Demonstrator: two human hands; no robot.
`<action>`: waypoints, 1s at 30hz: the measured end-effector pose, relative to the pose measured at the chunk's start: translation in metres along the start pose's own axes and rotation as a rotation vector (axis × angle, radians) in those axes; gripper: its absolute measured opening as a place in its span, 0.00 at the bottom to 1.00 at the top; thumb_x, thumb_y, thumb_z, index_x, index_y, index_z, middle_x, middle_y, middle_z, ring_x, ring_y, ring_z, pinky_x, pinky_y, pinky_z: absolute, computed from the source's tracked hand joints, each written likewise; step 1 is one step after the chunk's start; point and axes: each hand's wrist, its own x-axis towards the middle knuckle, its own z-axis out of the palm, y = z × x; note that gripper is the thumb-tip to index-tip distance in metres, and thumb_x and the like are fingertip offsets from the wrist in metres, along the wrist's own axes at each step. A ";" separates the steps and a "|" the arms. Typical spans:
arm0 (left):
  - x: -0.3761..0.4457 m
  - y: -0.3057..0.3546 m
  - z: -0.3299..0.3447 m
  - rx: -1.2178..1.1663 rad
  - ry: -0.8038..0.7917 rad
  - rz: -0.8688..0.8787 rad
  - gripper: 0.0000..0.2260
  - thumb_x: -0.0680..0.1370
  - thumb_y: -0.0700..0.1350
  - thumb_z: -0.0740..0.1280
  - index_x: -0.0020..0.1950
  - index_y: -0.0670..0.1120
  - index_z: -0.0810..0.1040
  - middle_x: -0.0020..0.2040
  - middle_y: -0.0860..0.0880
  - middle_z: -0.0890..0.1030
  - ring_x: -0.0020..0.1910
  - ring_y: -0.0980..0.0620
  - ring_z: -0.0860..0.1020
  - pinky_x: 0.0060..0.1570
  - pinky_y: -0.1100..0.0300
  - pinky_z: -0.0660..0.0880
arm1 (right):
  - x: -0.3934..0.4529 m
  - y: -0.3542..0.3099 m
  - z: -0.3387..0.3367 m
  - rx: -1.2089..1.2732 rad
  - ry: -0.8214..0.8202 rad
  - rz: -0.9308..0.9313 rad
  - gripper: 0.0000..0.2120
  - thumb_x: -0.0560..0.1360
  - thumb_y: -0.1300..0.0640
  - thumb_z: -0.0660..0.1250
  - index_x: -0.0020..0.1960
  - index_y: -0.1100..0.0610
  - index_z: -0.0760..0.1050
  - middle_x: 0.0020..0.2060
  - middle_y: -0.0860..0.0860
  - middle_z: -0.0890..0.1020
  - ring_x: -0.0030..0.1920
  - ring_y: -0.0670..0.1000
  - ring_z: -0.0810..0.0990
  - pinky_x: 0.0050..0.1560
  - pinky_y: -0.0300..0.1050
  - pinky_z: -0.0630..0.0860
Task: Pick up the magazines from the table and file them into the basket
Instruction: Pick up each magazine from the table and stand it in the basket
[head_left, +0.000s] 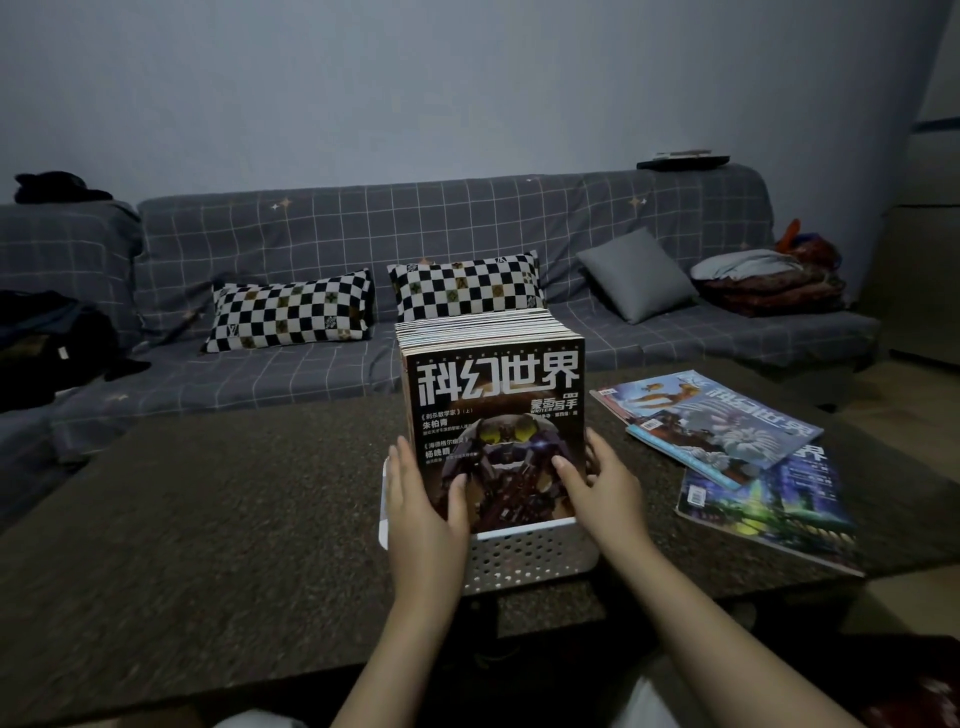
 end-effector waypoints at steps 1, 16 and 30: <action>-0.005 0.006 0.001 -0.003 0.037 0.030 0.30 0.78 0.48 0.64 0.76 0.46 0.55 0.77 0.48 0.56 0.76 0.51 0.53 0.71 0.58 0.53 | -0.002 0.000 -0.002 0.033 0.007 -0.004 0.28 0.74 0.52 0.67 0.72 0.55 0.64 0.62 0.52 0.77 0.62 0.51 0.75 0.62 0.49 0.73; -0.044 0.100 0.113 -0.140 -0.294 0.370 0.16 0.78 0.40 0.62 0.65 0.41 0.72 0.62 0.46 0.75 0.63 0.51 0.71 0.61 0.73 0.58 | 0.002 0.047 -0.117 -0.035 0.161 -0.015 0.17 0.76 0.52 0.64 0.65 0.51 0.72 0.59 0.50 0.80 0.51 0.43 0.75 0.51 0.39 0.70; 0.034 0.115 0.339 0.123 -0.544 0.071 0.14 0.79 0.47 0.57 0.64 0.48 0.71 0.62 0.48 0.76 0.61 0.48 0.73 0.64 0.49 0.68 | 0.130 0.174 -0.153 -0.565 0.089 0.260 0.23 0.76 0.40 0.57 0.67 0.48 0.69 0.65 0.50 0.74 0.65 0.55 0.68 0.64 0.51 0.63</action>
